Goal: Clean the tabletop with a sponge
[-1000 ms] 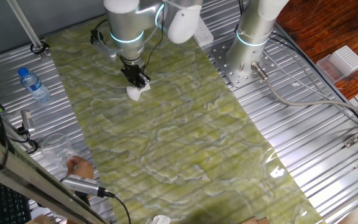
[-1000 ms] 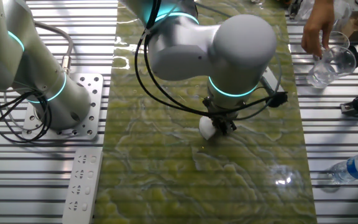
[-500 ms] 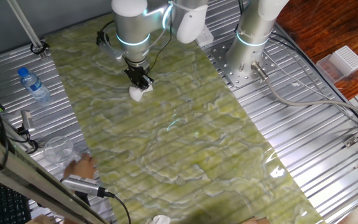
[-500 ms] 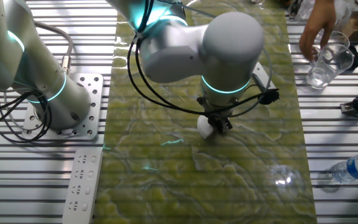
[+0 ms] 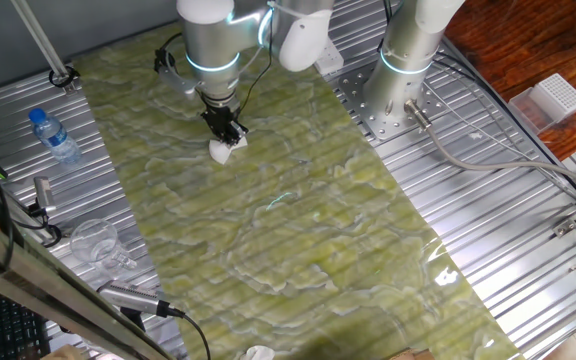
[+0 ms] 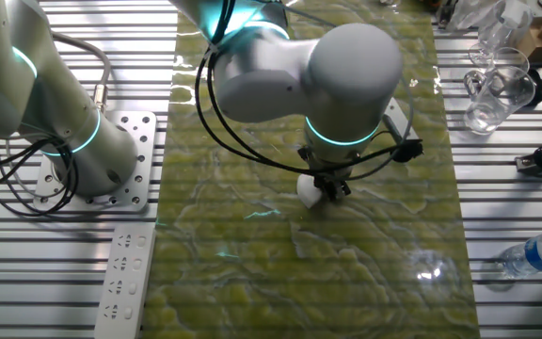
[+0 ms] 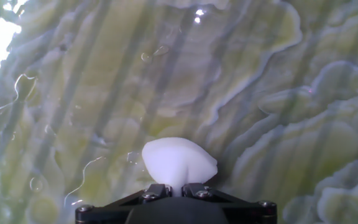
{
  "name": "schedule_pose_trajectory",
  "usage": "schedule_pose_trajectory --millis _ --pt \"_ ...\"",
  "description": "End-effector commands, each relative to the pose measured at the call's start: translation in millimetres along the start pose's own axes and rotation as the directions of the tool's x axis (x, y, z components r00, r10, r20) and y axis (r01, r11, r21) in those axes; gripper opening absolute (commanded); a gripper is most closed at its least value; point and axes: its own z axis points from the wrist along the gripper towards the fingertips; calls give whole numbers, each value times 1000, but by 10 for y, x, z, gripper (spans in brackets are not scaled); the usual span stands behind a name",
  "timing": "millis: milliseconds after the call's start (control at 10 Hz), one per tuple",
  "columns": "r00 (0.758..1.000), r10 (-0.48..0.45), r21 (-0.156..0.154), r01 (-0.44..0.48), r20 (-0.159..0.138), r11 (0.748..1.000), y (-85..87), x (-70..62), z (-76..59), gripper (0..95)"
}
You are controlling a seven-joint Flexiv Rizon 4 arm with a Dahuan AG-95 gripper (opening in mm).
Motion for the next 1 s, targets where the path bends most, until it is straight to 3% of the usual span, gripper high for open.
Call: schedule_pose_trajectory --millis 100,600,1000 --pt "1000 0 -9 0 3 1000 19 -3 -23 0" --pt "1000 8 -15 -8 6 1000 85 -13 27 0" --pt "1000 14 -28 -14 9 1000 127 -14 -10 0"
